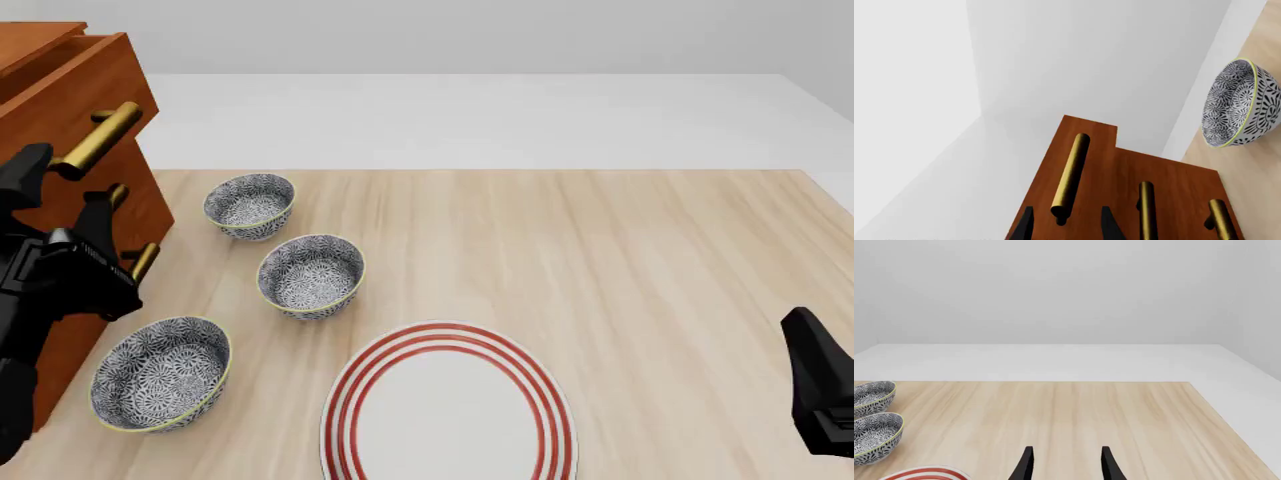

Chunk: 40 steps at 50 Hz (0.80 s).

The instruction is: Open the top drawer of the cabinet.

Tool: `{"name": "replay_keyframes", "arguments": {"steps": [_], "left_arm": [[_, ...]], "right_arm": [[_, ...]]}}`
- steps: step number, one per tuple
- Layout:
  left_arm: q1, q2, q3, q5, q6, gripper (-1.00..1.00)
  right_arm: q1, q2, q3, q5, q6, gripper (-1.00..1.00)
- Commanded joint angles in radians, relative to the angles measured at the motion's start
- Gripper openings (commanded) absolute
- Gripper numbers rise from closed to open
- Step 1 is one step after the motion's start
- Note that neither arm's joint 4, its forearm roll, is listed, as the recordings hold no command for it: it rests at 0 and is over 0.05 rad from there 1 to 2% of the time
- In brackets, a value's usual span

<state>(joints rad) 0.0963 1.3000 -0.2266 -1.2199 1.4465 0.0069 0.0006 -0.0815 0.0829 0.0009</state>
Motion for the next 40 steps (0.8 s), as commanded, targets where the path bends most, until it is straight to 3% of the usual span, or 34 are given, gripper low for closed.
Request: {"name": "replay_keyframes", "arguments": {"steps": [1, 33, 40], "left_arm": [[-0.001, -0.015, 0.022, 0.0, -0.003, 1.0], [-0.058, -0.235, 0.185, 0.0, -0.002, 1.0], [-0.101, -0.319, 0.193, 0.031, -0.101, 1.0]], "right_arm": [[0.0, 0.0, 0.0, 0.0, 0.0, 1.0], [0.0, 0.0, 0.0, 0.0, 0.0, 1.0], [0.0, 0.0, 0.0, 0.0, 0.0, 1.0]]}}
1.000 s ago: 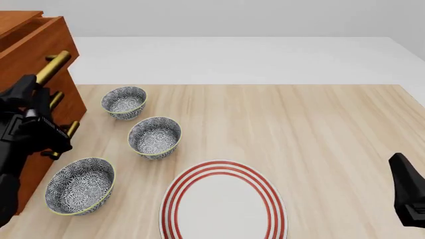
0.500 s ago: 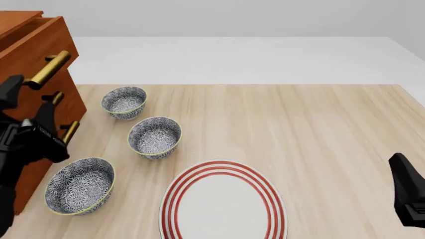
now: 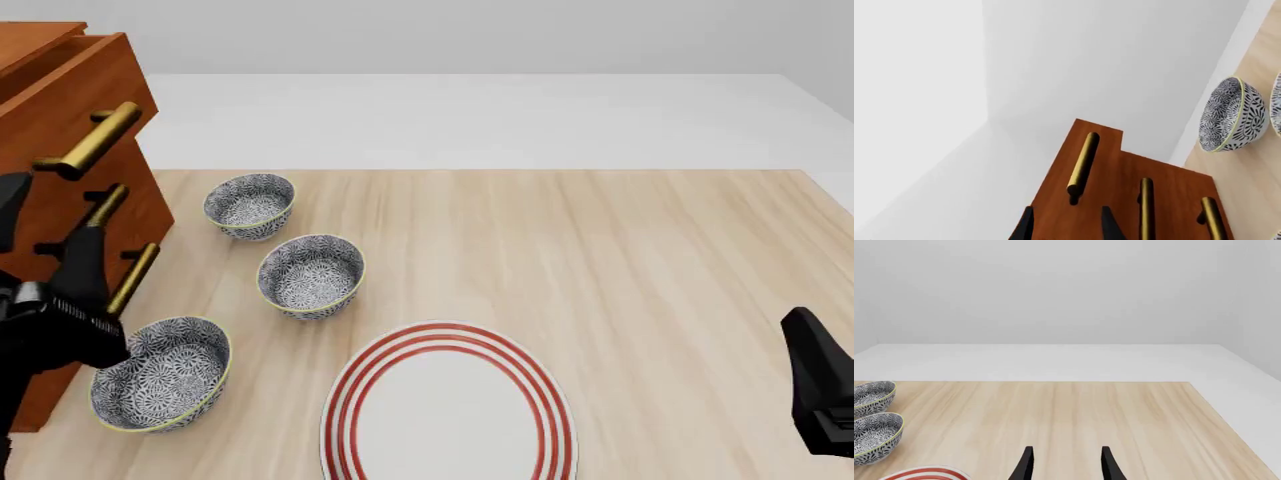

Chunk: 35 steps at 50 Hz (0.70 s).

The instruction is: Open the top drawer of the cabinet.

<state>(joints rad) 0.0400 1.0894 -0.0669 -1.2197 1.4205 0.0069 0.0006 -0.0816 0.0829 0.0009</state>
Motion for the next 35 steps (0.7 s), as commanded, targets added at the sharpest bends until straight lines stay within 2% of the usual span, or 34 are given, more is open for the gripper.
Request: {"name": "replay_keyframes", "arguments": {"steps": [1, 2, 3, 5, 6, 8, 11, 13, 14, 15, 16, 19, 21, 23, 24, 25, 26, 27, 28, 30, 32, 35], "left_arm": [[-0.044, -0.111, 0.033, 0.034, -0.075, 1.0], [-0.05, -0.181, 0.02, 0.101, -0.1, 1.0], [-0.05, -0.188, 0.019, 0.108, -0.1, 1.0], [-0.054, -0.272, -0.003, 0.205, -0.131, 1.0], [-0.052, -0.322, -0.024, 0.274, -0.163, 1.0], [-0.055, -0.334, -0.03, 0.284, -0.171, 1.0], [-0.053, -0.387, -0.061, 0.38, -0.224, 1.0], [-0.059, -0.418, -0.074, 0.419, -0.226, 1.0], [-0.058, -0.44, -0.088, 0.458, -0.249, 1.0], [-0.053, -0.487, -0.124, 0.543, -0.299, 1.0], [-0.051, -0.487, -0.124, 0.543, -0.294, 1.0], [-0.046, -0.534, -0.171, 0.637, -0.347, 1.0], [-0.036, -0.554, -0.214, 0.707, -0.407, 1.0], [-0.034, -0.558, -0.224, 0.723, -0.42, 1.0], [-0.022, -0.558, -0.274, 0.798, -0.489, 1.0], [-0.012, -0.557, -0.294, 0.821, -0.516, 1.0], [-0.02, -0.552, -0.265, 0.773, -0.463, 1.0], [-0.024, -0.548, -0.263, 0.767, -0.459, 1.0], [0.006, -0.532, -0.3, 0.79, -0.505, 1.0], [-0.006, -0.53, -0.304, 0.792, -0.499, 1.0], [0.01, -0.514, -0.359, 0.864, -0.572, 1.0], [0.008, -0.507, -0.39, 0.902, -0.602, 1.0]], "right_arm": [[0.0, 0.0, 0.0, 0.0, 0.0, 1.0], [0.0, 0.0, 0.0, 0.0, 0.0, 1.0], [0.0, 0.0, 0.0, 0.0, 0.0, 1.0], [0.0, 0.0, 0.0, 0.0, 0.0, 1.0], [0.0, 0.0, 0.0, 0.0, 0.0, 1.0], [0.0, 0.0, 0.0, 0.0, 0.0, 1.0], [0.0, 0.0, 0.0, 0.0, 0.0, 1.0], [0.0, 0.0, 0.0, 0.0, 0.0, 1.0], [0.0, 0.0, 0.0, 0.0, 0.0, 1.0], [0.0, 0.0, 0.0, 0.0, 0.0, 1.0], [0.0, 0.0, 0.0, 0.0, 0.0, 1.0], [0.0, 0.0, 0.0, 0.0, 0.0, 1.0], [0.0, 0.0, 0.0, 0.0, 0.0, 1.0], [0.0, 0.0, 0.0, 0.0, 0.0, 1.0], [0.0, 0.0, 0.0, 0.0, 0.0, 1.0], [0.0, 0.0, 0.0, 0.0, 0.0, 1.0], [0.0, 0.0, 0.0, 0.0, 0.0, 1.0], [0.0, 0.0, 0.0, 0.0, 0.0, 1.0], [0.0, 0.0, 0.0, 0.0, 0.0, 1.0], [0.0, 0.0, 0.0, 0.0, 0.0, 1.0], [0.0, 0.0, 0.0, 0.0, 0.0, 1.0], [0.0, 0.0, 0.0, 0.0, 0.0, 1.0]]}}
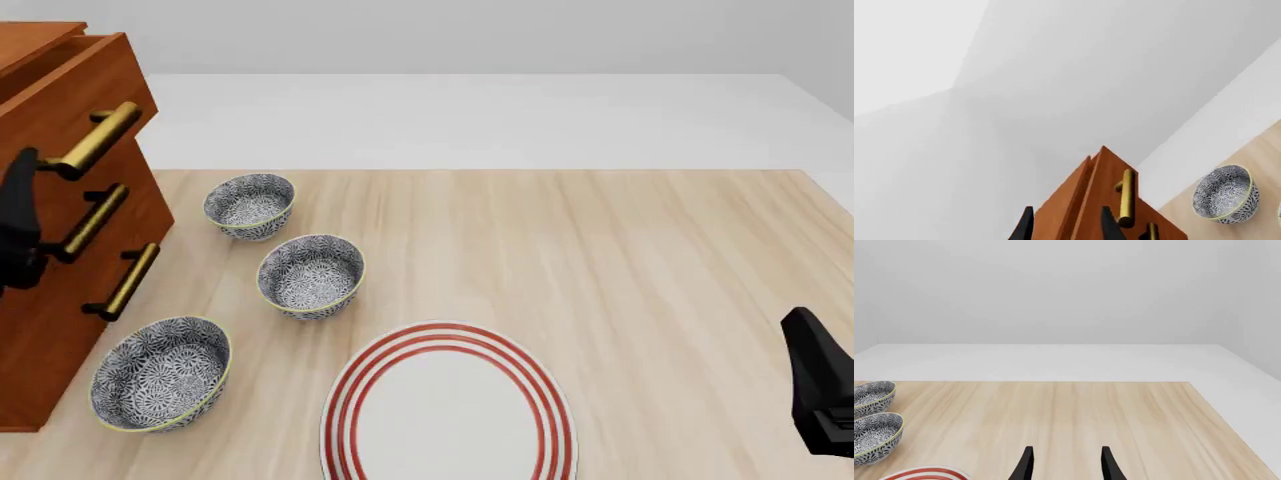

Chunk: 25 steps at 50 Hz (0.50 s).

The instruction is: Open the top drawer of the cabinet.

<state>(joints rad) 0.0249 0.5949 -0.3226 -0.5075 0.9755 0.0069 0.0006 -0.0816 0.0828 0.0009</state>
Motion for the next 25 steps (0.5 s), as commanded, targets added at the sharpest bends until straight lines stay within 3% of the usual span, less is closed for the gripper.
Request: {"name": "replay_keyframes", "arguments": {"steps": [1, 5, 8, 11, 14, 16, 19, 25], "left_arm": [[0.025, -0.008, -0.154, 0.215, -0.179, 1.0], [0.027, -0.011, -0.2, 0.277, -0.236, 1.0], [0.044, -0.008, -0.28, 0.384, -0.355, 1.0], [0.038, -0.015, -0.315, 0.463, -0.425, 1.0], [0.027, -0.02, -0.318, 0.502, -0.438, 1.0], [0.042, -0.012, -0.344, 0.529, -0.486, 1.0], [0.032, -0.021, -0.332, 0.537, -0.472, 1.0], [0.029, -0.001, -0.39, 0.597, -0.529, 1.0]], "right_arm": [[0.0, 0.0, 0.0, 0.0, 0.0, 1.0], [0.0, 0.0, 0.0, 0.0, 0.0, 1.0], [0.0, 0.0, 0.0, 0.0, 0.0, 1.0], [0.0, 0.0, 0.0, 0.0, 0.0, 1.0], [0.0, 0.0, 0.0, 0.0, 0.0, 1.0], [0.0, 0.0, 0.0, 0.0, 0.0, 1.0], [0.0, 0.0, 0.0, 0.0, 0.0, 1.0], [0.0, 0.0, 0.0, 0.0, 0.0, 1.0]]}}
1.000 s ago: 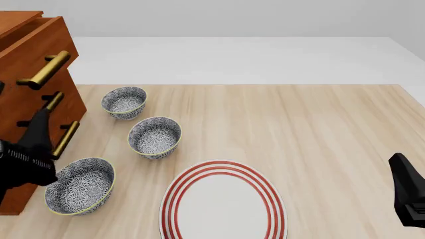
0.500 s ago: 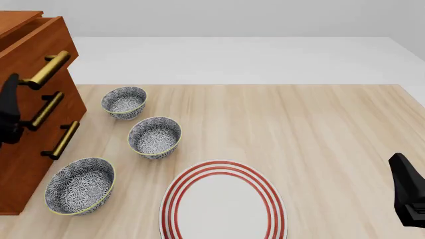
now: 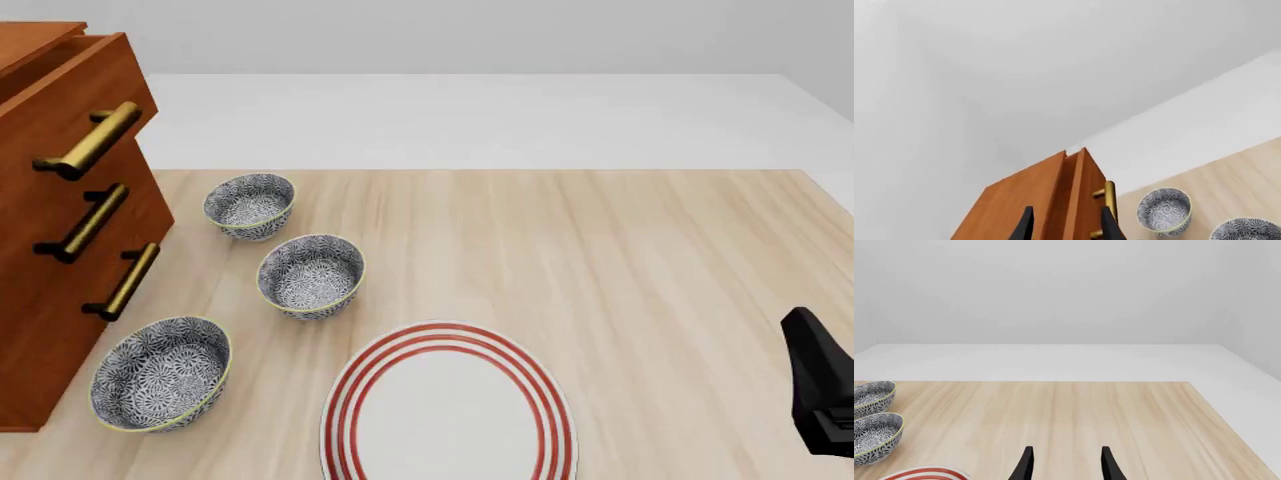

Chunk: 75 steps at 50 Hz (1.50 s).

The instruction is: Open the top drawer of the cabinet.

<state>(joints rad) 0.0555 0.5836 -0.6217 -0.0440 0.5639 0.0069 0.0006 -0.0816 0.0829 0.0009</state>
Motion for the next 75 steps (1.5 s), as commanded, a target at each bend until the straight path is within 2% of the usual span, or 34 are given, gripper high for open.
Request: {"name": "replay_keyframes", "arguments": {"steps": [1, 2, 3, 4, 6, 9, 19, 21, 22, 23, 25, 26, 27, 29, 30, 32, 35, 38, 39, 41, 44, 45, 51, 52, 54, 57, 59, 63, 64, 66, 67, 75], "left_arm": [[-0.001, 0.01, -0.091, 0.133, -0.117, 1.0], [0.01, 0.034, -0.115, 0.155, -0.149, 1.0], [0.01, 0.034, -0.116, 0.155, -0.149, 1.0], [-0.002, 0.039, -0.151, 0.196, -0.199, 1.0], [-0.018, 0.038, -0.158, 0.214, -0.195, 1.0], [-0.017, 0.069, -0.211, 0.267, -0.259, 1.0], [-0.016, 0.125, -0.373, 0.393, -0.291, 1.0], [-0.003, 0.151, -0.398, 0.415, -0.32, 1.0], [0.007, 0.163, -0.429, 0.432, -0.367, 1.0], [0.014, 0.161, -0.435, 0.431, -0.337, 1.0], [0.011, 0.159, -0.436, 0.435, -0.337, 1.0], [0.01, 0.167, -0.455, 0.454, -0.36, 1.0], [0.013, 0.165, -0.454, 0.452, -0.34, 1.0], [0.011, 0.173, -0.48, 0.474, -0.361, 1.0], [0.011, 0.174, -0.481, 0.48, -0.337, 1.0], [0.014, 0.187, -0.503, 0.498, -0.359, 1.0], [0.02, 0.19, -0.501, 0.5, -0.347, 1.0], [-0.006, 0.202, -0.504, 0.535, -0.359, 1.0], [-0.01, 0.2, -0.494, 0.534, -0.341, 1.0], [-0.035, 0.199, -0.495, 0.554, -0.362, 1.0], [-0.039, 0.196, -0.503, 0.556, -0.346, 1.0], [-0.077, 0.174, -0.487, 0.567, -0.303, 1.0], [-0.05, 0.221, -0.546, 0.591, -0.344, 1.0], [-0.046, 0.235, -0.567, 0.606, -0.375, 1.0], [-0.056, 0.233, -0.578, 0.617, -0.349, 1.0], [-0.046, 0.255, -0.623, 0.644, -0.369, 1.0], [-0.019, 0.285, -0.654, 0.665, -0.416, 1.0], [-0.007, 0.299, -0.669, 0.679, -0.425, 1.0], [-0.016, 0.309, -0.677, 0.702, -0.454, 1.0], [-0.013, 0.31, -0.678, 0.705, -0.44, 1.0], [-0.026, 0.324, -0.681, 0.728, -0.457, 1.0], [-0.001, 0.358, -0.695, 0.717, -0.457, 1.0]], "right_arm": [[0.0, 0.0, 0.0, 0.0, 0.0, 1.0], [0.0, 0.0, 0.0, 0.0, 0.0, 1.0], [0.0, 0.0, 0.0, 0.0, 0.0, 1.0], [0.0, 0.0, 0.0, 0.0, 0.0, 1.0], [0.0, 0.0, 0.0, 0.0, 0.0, 1.0], [0.0, 0.0, 0.0, 0.0, 0.0, 1.0], [0.0, 0.0, 0.0, 0.0, 0.0, 1.0], [0.0, 0.0, 0.0, 0.0, 0.0, 1.0], [0.0, 0.0, 0.0, 0.0, 0.0, 1.0], [0.0, 0.0, 0.0, 0.0, 0.0, 1.0], [0.0, 0.0, 0.0, 0.0, 0.0, 1.0], [0.0, 0.0, 0.0, 0.0, 0.0, 1.0], [0.0, 0.0, 0.0, 0.0, 0.0, 1.0], [0.0, 0.0, 0.0, 0.0, 0.0, 1.0], [0.0, 0.0, 0.0, 0.0, 0.0, 1.0], [0.0, 0.0, 0.0, 0.0, 0.0, 1.0], [0.0, 0.0, 0.0, 0.0, 0.0, 1.0], [0.0, 0.0, 0.0, 0.0, 0.0, 1.0], [0.0, 0.0, 0.0, 0.0, 0.0, 1.0], [0.0, 0.0, 0.0, 0.0, 0.0, 1.0], [0.0, 0.0, 0.0, 0.0, 0.0, 1.0], [0.0, 0.0, 0.0, 0.0, 0.0, 1.0], [0.0, 0.0, 0.0, 0.0, 0.0, 1.0], [0.0, 0.0, 0.0, 0.0, 0.0, 1.0], [0.0, 0.0, 0.0, 0.0, 0.0, 1.0], [0.0, 0.0, 0.0, 0.0, 0.0, 1.0], [0.0, 0.0, 0.0, 0.0, 0.0, 1.0], [0.0, 0.0, 0.0, 0.0, 0.0, 1.0], [0.0, 0.0, 0.0, 0.0, 0.0, 1.0], [0.0, 0.0, 0.0, 0.0, 0.0, 1.0], [0.0, 0.0, 0.0, 0.0, 0.0, 1.0], [0.0, 0.0, 0.0, 0.0, 0.0, 1.0]]}}
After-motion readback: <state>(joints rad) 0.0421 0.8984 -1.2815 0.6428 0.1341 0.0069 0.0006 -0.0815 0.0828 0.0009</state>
